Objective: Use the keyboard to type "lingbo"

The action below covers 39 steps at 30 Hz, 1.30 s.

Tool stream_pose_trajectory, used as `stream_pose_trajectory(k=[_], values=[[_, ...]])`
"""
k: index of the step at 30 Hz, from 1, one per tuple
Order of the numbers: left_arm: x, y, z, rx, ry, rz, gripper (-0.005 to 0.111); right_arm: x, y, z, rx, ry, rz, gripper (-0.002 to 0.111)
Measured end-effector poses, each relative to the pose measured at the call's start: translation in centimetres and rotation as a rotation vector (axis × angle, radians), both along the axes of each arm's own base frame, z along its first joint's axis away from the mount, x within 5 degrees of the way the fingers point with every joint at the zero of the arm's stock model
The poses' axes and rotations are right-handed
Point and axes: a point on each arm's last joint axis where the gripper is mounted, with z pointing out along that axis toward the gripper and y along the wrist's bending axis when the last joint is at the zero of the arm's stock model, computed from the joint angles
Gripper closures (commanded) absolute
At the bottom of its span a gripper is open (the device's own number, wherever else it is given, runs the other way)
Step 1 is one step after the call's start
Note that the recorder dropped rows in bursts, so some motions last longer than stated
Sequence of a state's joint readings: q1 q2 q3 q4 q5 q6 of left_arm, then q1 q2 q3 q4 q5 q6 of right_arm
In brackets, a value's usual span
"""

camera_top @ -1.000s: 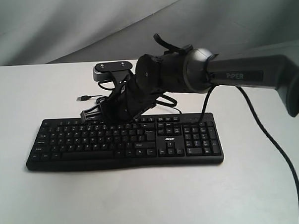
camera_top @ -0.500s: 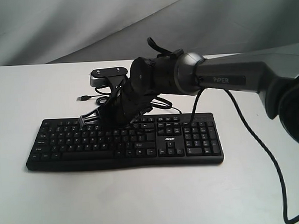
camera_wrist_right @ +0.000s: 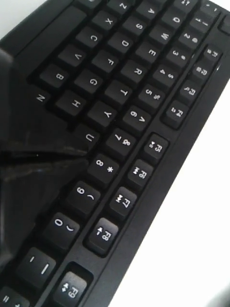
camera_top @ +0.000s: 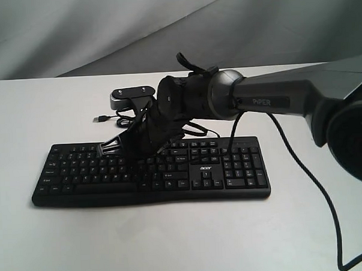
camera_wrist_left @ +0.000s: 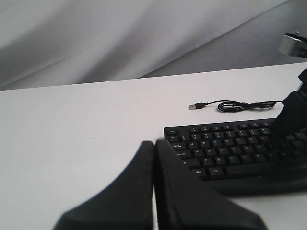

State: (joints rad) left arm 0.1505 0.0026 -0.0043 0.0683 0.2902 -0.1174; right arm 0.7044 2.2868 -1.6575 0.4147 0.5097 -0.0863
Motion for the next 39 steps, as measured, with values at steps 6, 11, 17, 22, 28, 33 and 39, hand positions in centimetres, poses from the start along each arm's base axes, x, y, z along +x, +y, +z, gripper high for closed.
stream_pose_trajectory(k=[6, 11, 17, 22, 28, 33, 39], values=[[0.0, 0.0, 0.0, 0.0, 0.0, 0.0, 0.106, -0.01, 0.03, -0.2, 0.001, 0.006, -0.003, 0.108], [0.0, 0.0, 0.0, 0.0, 0.0, 0.0, 0.106, 0.0, 0.05, -0.36, 0.002, 0.009, -0.006, 0.108], [0.0, 0.0, 0.0, 0.0, 0.0, 0.0, 0.106, 0.0, 0.05, -0.36, 0.003, 0.012, -0.009, 0.108], [0.0, 0.0, 0.0, 0.0, 0.0, 0.0, 0.106, 0.01, 0.05, -0.36, 0.005, 0.014, -0.015, 0.108], [0.0, 0.0, 0.0, 0.0, 0.0, 0.0, 0.106, -0.01, 0.0, -0.39, 0.003, 0.023, -0.028, 0.108], [0.0, 0.0, 0.0, 0.0, 0.0, 0.0, 0.106, -0.04, -0.03, -0.42, -0.001, 0.028, -0.026, 0.108], [0.0, 0.0, 0.0, 0.0, 0.0, 0.0, 0.106, -0.04, -0.03, -0.42, -0.001, 0.028, -0.026, 0.108]])
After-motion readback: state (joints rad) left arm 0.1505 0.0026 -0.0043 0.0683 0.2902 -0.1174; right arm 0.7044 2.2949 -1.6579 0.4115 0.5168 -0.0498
